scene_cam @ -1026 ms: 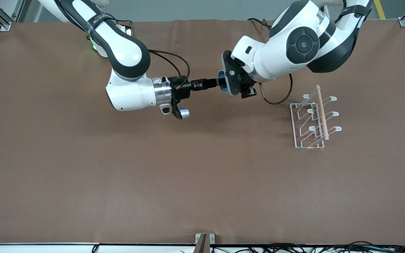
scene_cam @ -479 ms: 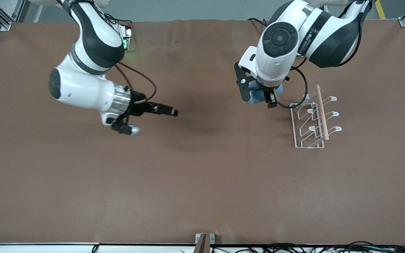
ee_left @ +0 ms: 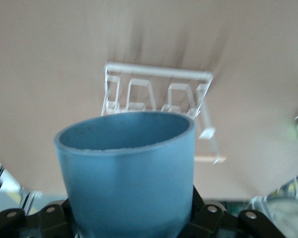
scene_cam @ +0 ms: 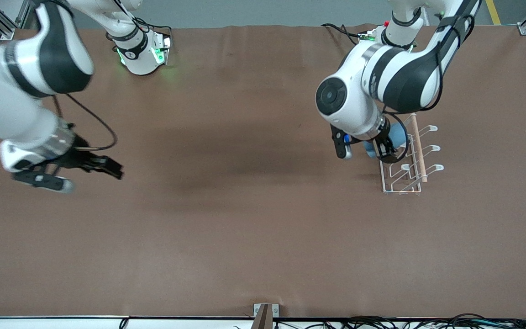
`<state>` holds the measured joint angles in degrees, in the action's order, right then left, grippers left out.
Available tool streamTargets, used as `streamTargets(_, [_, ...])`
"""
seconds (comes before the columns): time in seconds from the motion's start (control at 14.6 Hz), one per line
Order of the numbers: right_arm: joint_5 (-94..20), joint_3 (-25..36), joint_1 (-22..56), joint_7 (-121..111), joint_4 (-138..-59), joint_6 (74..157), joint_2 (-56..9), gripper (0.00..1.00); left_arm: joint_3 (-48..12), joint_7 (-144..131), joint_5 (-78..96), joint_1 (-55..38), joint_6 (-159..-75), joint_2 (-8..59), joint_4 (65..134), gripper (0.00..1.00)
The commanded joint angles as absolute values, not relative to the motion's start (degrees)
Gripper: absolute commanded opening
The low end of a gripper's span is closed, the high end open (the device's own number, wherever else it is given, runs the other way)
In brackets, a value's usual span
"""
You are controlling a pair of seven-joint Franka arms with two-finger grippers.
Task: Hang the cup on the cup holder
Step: 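Open the right gripper and withdraw while the left gripper carries the cup, then lower the cup onto a rack hook with the left gripper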
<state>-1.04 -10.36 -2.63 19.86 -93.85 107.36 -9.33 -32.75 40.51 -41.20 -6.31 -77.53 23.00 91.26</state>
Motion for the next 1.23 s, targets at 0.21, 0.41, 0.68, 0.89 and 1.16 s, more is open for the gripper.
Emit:
streamTargets(0.21, [-0.08,1.04,-2.20,3.62,-92.64,97.67,-0.89,1.00,-33.05,41.31,-60.87,-6.50,-73.49,30.04,95.53,0.01])
streamTargets(0.41, [0.17,2.81,-1.67,1.32,-91.68,93.88,1.67,1.00,-32.96,41.40,-67.65,-6.50,-69.61,33.48,97.81,0.01])
streamTargets(0.68, [0.70,2.99,-1.05,1.32,-87.28,91.85,1.41,1.00,-32.70,41.31,-72.76,-6.50,-68.21,35.94,101.85,0.01])
streamTargets(0.89, [0.62,2.90,-0.79,1.49,-86.84,89.66,1.41,1.00,-32.61,40.87,-75.84,-6.59,-67.50,39.19,102.48,0.01])
streamTargets(1.16, [0.70,2.90,-0.53,1.76,-86.92,89.21,1.41,1.00,-32.35,40.69,-78.66,-6.59,-66.01,42.19,102.22,0.04])
